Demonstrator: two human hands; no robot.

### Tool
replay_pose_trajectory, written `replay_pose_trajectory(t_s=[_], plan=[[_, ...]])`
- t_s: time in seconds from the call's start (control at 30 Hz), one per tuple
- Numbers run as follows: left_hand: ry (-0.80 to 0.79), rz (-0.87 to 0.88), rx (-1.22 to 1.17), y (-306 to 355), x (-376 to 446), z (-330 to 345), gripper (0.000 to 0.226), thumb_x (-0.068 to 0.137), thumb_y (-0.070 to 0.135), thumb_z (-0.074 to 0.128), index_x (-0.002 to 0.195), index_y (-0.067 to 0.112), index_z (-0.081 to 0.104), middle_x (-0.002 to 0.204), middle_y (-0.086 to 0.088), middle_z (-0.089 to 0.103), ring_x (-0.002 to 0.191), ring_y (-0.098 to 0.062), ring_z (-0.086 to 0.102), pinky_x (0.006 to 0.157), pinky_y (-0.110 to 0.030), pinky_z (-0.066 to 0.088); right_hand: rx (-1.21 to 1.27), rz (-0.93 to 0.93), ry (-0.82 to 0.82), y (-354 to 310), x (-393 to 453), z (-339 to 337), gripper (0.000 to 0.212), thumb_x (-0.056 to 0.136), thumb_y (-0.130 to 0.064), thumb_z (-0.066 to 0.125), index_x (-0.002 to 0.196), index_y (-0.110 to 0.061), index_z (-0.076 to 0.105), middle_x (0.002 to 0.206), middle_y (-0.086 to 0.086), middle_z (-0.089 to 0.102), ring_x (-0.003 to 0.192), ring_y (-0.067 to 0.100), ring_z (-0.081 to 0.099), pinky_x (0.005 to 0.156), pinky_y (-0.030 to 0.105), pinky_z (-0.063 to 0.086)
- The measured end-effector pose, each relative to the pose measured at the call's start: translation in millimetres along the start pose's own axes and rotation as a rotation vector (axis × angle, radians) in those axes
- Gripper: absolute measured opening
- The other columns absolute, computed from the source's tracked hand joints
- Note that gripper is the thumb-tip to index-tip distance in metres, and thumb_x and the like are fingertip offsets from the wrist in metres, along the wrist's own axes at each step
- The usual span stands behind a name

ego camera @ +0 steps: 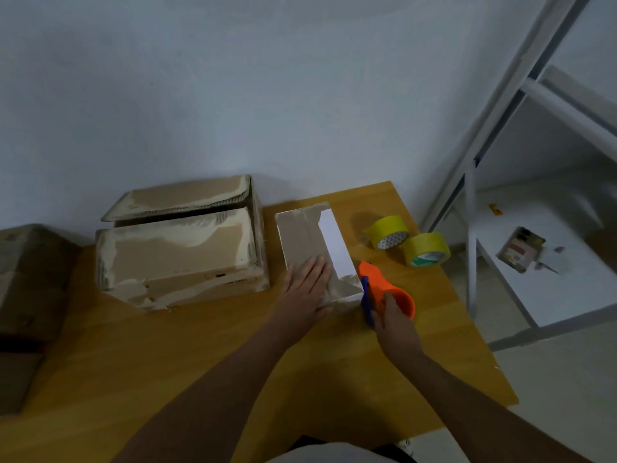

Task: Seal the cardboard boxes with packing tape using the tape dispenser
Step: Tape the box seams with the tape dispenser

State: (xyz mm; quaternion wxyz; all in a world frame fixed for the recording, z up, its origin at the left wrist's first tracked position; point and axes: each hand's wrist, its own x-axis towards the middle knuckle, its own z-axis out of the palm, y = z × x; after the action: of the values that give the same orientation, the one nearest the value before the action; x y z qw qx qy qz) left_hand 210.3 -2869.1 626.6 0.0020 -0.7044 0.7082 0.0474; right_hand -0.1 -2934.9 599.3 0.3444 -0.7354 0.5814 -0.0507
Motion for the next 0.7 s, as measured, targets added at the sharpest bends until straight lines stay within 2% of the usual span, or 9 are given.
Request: replay_pose_trajectory(t_s=[0.1,0.2,0.3,0.4,0.47,0.5,0.57,0.63,0.7], plan=[[0.014,0.01,-0.029,0,-1,-2,0.083,0.097,0.053,0.046,0.158,0.016,0.003,0.166,-0.003,0.002,0.15,-0.017,-0.014,0.118,-0.044,-0.016,-0.242,-0.022,0.0,1,6,14,0.073,0.099,-0.021,0.05,0.154,-0.015,0.003,0.124,0.011,0.061,0.105,0.025,0.063,0.088,0.038,0.05],[0.039,0.009,-0.05,1,-3,-2,0.084,0.096,0.051,0.05,0.158,0.016,0.007,0.166,-0.004,0.005,0.151,-0.018,-0.009,0.12,-0.044,-0.013,-0.372,-0.026,-0.011,2,12,20,0.084,0.094,-0.008,0.05,0.153,-0.015,-0.01,0.117,0.009,0.062,0.094,0.021,0.063,0.081,0.036,0.052],[0.057,0.009,-0.086,0,-3,-2,0.084,0.095,0.049,0.054,0.158,0.016,0.008,0.166,-0.003,0.006,0.152,-0.018,-0.006,0.122,-0.045,-0.008,-0.416,-0.043,-0.039,5,19,11,0.09,0.09,-0.006,0.055,0.154,-0.012,-0.008,0.123,0.01,0.06,0.101,0.023,0.062,0.082,0.036,0.052],[0.063,0.009,-0.104,0,-4,-2,0.086,0.094,0.048,0.056,0.158,0.016,0.009,0.165,-0.003,0.008,0.152,-0.017,-0.006,0.122,-0.045,-0.008,-0.413,-0.076,-0.067,12,23,-13,0.085,0.09,-0.007,0.057,0.155,-0.012,0.003,0.123,0.009,0.06,0.107,0.026,0.059,0.084,0.038,0.047],[0.078,0.011,-0.119,0,-4,-1,0.086,0.093,0.047,0.058,0.158,0.016,0.011,0.165,-0.003,0.011,0.152,-0.017,-0.003,0.122,-0.046,-0.005,-0.2,-0.083,-0.06,17,23,-34,0.065,0.094,-0.009,0.052,0.152,-0.012,0.022,0.114,0.01,0.062,0.101,0.03,0.061,0.081,0.041,0.048],[0.084,0.01,-0.13,0,-4,-1,0.087,0.092,0.047,0.06,0.158,0.015,0.013,0.165,-0.004,0.013,0.152,-0.018,-0.001,0.123,-0.047,-0.002,-0.059,-0.058,-0.022,18,21,-44,0.053,0.098,-0.01,0.047,0.148,-0.011,0.032,0.105,0.01,0.063,0.091,0.03,0.062,0.073,0.039,0.048],[0.081,0.003,-0.131,0,-3,-1,0.087,0.091,0.048,0.06,0.157,0.014,0.016,0.164,-0.005,0.016,0.152,-0.019,0.003,0.123,-0.049,0.002,0.143,0.047,0.082,19,16,-61,0.036,0.103,-0.016,0.039,0.138,-0.007,0.046,0.09,0.007,0.059,0.07,0.02,0.056,0.055,0.031,0.038],[0.06,-0.009,-0.097,1,-2,0,0.088,0.092,0.053,0.055,0.158,0.015,0.011,0.165,-0.004,0.012,0.152,-0.018,-0.001,0.122,-0.046,-0.005,0.232,0.07,0.216,18,6,-74,0.032,0.104,-0.029,0.039,0.121,-0.008,0.057,0.089,0.004,0.058,0.068,0.007,0.052,0.052,0.025,0.033],[0.004,-0.017,-0.083,-1,0,0,0.088,0.094,0.059,0.046,0.158,0.018,0.001,0.166,-0.002,0.0,0.151,-0.016,-0.013,0.119,-0.043,-0.013,0.273,0.043,0.328,12,-4,-86,0.03,0.101,-0.039,0.045,0.101,-0.014,0.061,0.086,0.001,0.062,0.068,0.003,0.054,0.052,0.022,0.034]])
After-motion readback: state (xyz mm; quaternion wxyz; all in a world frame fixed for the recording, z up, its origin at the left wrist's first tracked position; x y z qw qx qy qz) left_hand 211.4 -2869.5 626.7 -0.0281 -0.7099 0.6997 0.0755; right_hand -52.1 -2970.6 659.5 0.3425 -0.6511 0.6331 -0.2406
